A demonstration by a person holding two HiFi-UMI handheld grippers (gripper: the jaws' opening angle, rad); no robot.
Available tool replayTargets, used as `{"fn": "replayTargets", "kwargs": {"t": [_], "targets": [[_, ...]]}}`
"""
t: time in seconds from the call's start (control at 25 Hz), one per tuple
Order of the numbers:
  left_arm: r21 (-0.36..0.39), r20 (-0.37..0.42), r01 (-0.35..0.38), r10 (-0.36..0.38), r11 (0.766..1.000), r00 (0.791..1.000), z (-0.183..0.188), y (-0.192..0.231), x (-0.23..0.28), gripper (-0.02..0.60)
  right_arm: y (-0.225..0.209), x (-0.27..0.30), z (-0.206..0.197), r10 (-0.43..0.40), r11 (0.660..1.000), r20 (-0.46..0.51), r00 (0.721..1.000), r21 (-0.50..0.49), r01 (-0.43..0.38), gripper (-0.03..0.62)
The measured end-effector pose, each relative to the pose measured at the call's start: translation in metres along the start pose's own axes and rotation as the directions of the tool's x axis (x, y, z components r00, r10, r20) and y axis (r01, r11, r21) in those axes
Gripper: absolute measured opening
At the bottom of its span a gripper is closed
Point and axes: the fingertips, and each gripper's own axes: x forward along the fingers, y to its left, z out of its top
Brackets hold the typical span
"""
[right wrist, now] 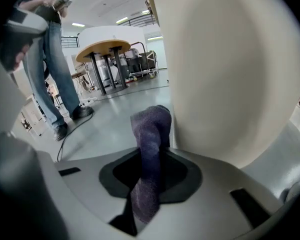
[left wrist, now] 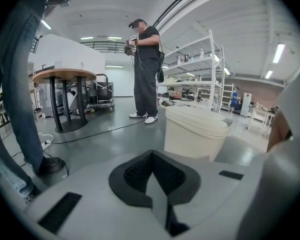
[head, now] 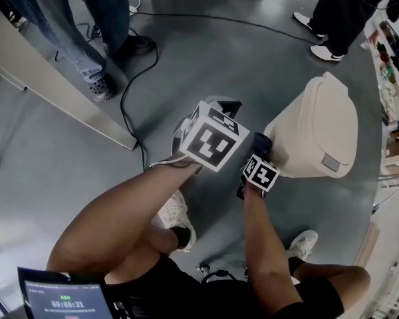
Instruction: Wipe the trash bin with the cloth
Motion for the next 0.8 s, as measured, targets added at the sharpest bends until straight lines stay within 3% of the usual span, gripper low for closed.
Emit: {"fn": "replayTargets", "kwargs": {"t": [0.16,0.4,0.56,0.8], "targets": [[-0.016,0.014,-0.014,0.014,1.000,1.000,0.006,0.004,0.001,0.000,0.026,-0.036,0.057,0.058,0.998,0.149,0.987,-0.010,-0.057,0.080],[-0.036,0.033,-0.024,0.026,0.999,0.999,0.012,0.005,0.000,0.000,0.049,-0.090,0.141,0.102,0.995,0.345,0.933,-0.046,-0.092,0.080],[-0.038,0.065,-0.028,0.030,0.999,0.997,0.021,0.005,0.001,0.000,0.041,-0.116,0.176,0.037,0.999,0.424,0.905,-0.028,-0.028,0.080],[-0.060,0.067,-0.029,0.033,0.998,0.997,0.020,0.006,-0.003,0.000,0.027,-0.100,0.179,-0.075,0.997,0.437,0.896,0.051,0.059,0.080]]}}
